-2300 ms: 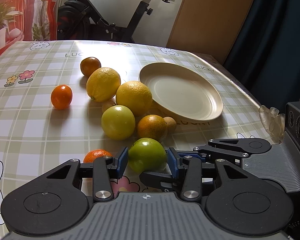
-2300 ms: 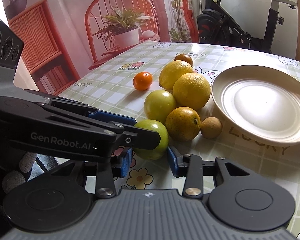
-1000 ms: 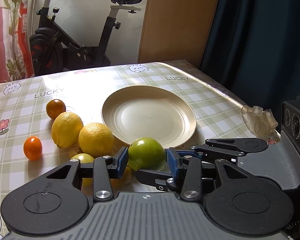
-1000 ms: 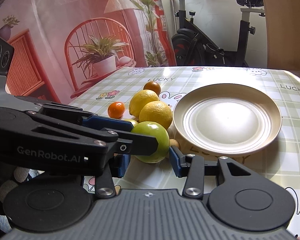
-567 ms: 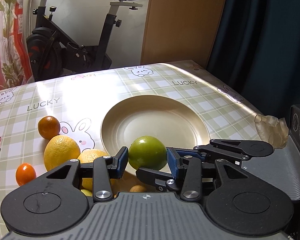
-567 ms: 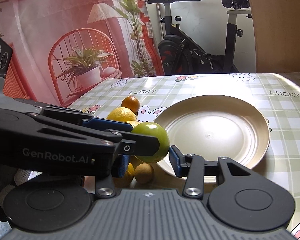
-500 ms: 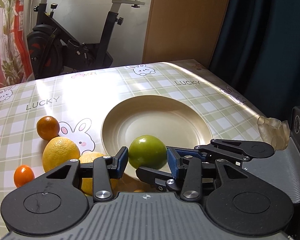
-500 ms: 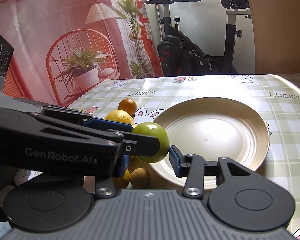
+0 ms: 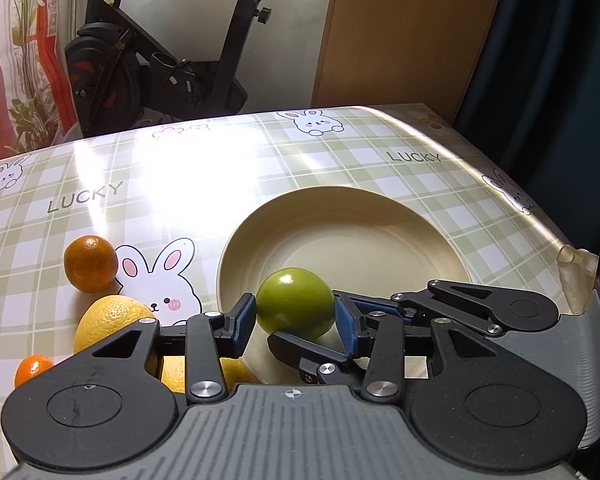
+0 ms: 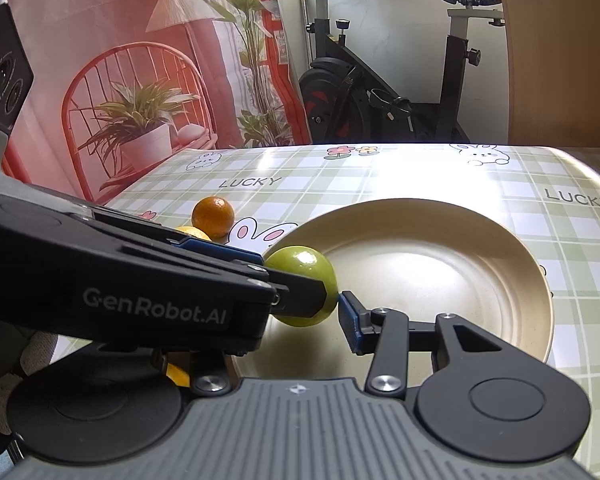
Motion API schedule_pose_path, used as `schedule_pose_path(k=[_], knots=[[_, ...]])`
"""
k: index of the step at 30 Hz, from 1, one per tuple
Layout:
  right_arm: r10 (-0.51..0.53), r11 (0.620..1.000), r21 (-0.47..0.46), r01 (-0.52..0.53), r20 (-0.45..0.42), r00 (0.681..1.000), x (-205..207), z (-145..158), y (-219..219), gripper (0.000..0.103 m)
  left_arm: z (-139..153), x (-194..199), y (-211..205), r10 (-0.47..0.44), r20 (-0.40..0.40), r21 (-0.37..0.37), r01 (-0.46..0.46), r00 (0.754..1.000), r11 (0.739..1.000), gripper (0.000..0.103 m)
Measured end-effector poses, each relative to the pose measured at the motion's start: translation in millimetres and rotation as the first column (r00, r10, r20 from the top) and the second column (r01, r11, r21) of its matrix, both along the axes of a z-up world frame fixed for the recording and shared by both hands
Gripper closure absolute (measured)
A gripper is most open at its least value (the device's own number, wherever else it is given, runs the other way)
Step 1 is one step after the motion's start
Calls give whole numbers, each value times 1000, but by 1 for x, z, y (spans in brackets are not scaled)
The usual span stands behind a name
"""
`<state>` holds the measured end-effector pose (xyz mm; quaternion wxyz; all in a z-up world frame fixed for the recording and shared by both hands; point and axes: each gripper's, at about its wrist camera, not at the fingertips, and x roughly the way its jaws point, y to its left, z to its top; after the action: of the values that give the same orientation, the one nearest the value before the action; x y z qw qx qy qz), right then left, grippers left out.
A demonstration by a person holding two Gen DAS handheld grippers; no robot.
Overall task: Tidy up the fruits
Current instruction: 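Lower the green apple onto the plate and open the left tool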
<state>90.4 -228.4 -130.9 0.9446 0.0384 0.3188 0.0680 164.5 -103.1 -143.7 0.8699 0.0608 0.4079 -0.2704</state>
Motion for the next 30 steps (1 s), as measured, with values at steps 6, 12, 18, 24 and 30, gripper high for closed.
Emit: schedule_pose_path(k=[6,12,18,24,30], knots=[[-11,1000,-10,11,-11,1000,10,-3,0,58,-2,5,1,13,-6,-21,-13,1000,1000,57],[-14,1000,-8,14,17,1000,2,7,0,57,13,-1,19,60,7,-92,-59,998,994,57],[-51,999,8,51,70,996,-21,15,3,57,30,-27,36,71,60,-135,-63,996,989,57],[-25,1000,-12,26,118,993,-44,20,16,57,39,-56,57,113,90,-177,-95,990,980,57],[63,997,-47,-58,122,990,-62,14,40,57,30,-83,84,169,80,-194,-151,982,969,57]])
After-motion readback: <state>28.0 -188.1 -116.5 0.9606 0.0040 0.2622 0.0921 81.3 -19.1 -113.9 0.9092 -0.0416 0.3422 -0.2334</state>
